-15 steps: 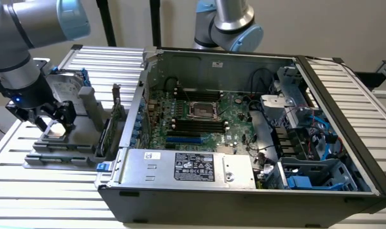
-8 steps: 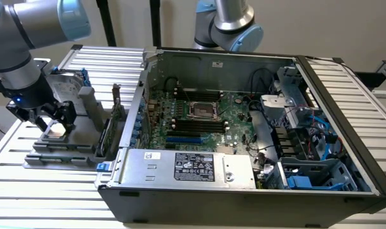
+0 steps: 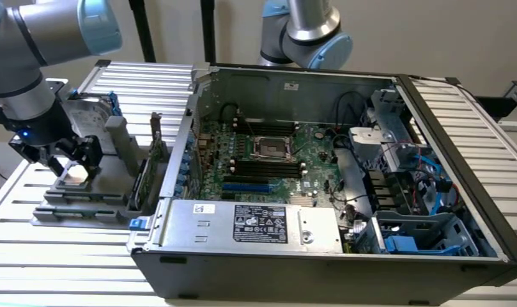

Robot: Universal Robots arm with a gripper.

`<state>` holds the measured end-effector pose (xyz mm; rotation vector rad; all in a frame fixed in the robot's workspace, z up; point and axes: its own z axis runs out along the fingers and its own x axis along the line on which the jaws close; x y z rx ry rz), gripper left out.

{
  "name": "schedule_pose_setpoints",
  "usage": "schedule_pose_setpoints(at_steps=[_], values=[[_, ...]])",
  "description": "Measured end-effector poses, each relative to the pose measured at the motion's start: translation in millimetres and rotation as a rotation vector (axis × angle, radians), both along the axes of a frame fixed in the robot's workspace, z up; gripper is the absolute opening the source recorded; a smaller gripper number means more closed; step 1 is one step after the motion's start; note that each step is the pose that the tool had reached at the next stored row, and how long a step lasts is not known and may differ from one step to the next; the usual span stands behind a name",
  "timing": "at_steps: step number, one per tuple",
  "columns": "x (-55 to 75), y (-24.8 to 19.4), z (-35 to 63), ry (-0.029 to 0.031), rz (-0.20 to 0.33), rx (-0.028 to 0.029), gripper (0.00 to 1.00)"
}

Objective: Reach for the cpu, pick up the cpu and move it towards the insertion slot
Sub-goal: 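Pick up the cpu and move it towards the insertion slot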

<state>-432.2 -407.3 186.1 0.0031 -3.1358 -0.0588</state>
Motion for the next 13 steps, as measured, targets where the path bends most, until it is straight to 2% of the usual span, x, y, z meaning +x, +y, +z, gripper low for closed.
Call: schedule_pose_setpoints(at_steps=[5,6,13], values=[[0.0,0.3,-0.3,0.0002,0.0,-0.0001,0.69],[0.0,0.3,-0.3,0.0004,0.0,-0.0002,0.62],[0.0,0.3,-0.3,0.0019,0.0,-0.0008,0.62]])
